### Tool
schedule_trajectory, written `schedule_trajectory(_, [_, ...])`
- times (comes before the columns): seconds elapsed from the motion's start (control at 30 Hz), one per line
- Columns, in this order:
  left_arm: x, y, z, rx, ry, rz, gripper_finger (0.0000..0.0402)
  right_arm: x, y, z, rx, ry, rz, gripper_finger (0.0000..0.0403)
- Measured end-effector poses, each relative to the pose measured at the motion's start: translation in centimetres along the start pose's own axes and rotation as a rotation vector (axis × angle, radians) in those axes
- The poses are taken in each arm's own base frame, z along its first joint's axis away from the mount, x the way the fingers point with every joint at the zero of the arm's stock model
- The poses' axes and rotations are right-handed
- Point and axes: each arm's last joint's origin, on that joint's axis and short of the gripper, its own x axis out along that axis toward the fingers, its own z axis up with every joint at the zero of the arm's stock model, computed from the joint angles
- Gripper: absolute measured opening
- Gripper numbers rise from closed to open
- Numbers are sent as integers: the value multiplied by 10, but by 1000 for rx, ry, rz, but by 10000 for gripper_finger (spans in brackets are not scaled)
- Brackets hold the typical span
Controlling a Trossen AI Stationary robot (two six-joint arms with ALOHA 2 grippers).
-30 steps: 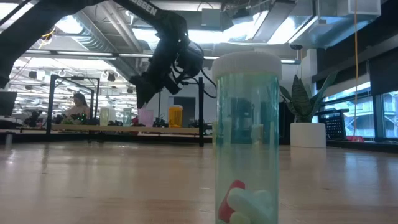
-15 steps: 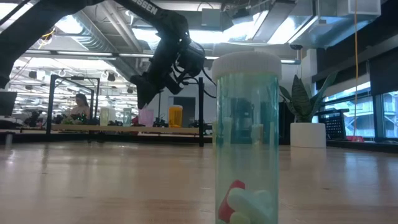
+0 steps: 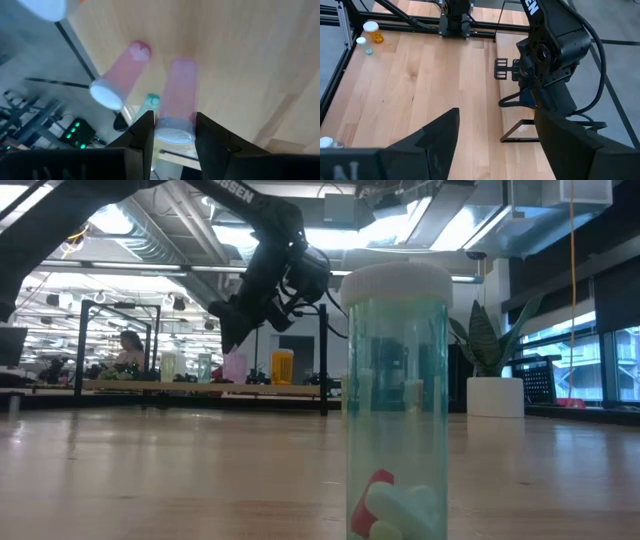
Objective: Pick and place medicine bottles onto shelf by color
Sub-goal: Put the left pink pill bottle on the shelf and align it with the other pink pill bottle
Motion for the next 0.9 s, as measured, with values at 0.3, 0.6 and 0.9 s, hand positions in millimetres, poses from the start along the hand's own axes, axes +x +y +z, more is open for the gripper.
schedule_trajectory(0.3, [-9,-13,10,89,-19,64,102,0,0,0,0,0,0,259])
schedule_trajectory(0.6, [-7,-13,11,127,-7,92,102,0,0,0,0,0,0,259])
schedule_trajectory(0.9, [2,-19,14,165,11,85,102,0,0,0,0,0,0,259])
